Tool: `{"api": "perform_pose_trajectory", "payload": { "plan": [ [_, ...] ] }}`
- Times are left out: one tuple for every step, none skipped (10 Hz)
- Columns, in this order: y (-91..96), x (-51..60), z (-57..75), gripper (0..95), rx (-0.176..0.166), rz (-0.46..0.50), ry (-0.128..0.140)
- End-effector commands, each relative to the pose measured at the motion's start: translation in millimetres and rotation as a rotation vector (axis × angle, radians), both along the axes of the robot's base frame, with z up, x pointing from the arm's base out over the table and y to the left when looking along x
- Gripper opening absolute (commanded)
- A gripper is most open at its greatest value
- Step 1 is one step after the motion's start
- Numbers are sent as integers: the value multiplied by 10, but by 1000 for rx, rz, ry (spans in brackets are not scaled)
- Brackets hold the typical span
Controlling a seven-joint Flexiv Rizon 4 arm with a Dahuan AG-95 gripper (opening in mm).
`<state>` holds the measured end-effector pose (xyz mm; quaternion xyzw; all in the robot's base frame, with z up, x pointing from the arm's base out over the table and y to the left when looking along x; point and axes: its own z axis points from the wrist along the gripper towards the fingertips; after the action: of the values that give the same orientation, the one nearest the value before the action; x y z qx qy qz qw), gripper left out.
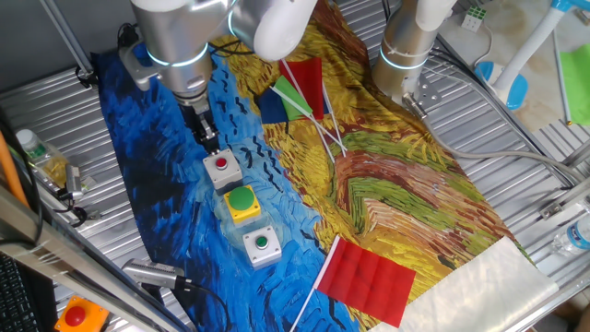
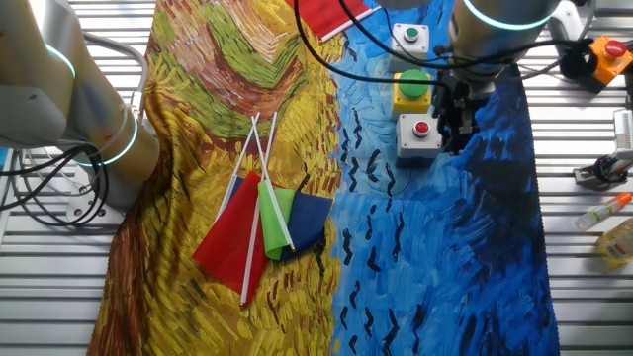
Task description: Press three buttons from left to right in sequence
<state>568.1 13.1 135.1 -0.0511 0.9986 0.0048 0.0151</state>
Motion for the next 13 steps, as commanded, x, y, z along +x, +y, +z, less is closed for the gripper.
{"api": "perform_pose_trajectory", "payload": {
  "plan": [
    [18, -8, -35, 570, 0, -3, 2],
    [28, -15, -46, 570, -1, -5, 2],
    [42, -30, -67, 570, 3, -11, 3],
    [63, -65, -112, 570, 4, -7, 1],
    [67, -87, -131, 570, 7, -7, 0],
    [65, -88, -145, 570, 8, -5, -1],
    [61, -87, -163, 570, 8, 1, 2],
    [59, -88, -174, 570, 9, 1, 3],
    [55, -90, -198, 570, 10, 2, 2],
    [51, -92, -221, 570, 11, 2, 2],
    [48, -94, -241, 570, 12, 2, 1],
    [45, -95, -259, 570, 13, 3, 0],
    [43, -99, -275, 570, 11, 4, 0]
  ]
}}
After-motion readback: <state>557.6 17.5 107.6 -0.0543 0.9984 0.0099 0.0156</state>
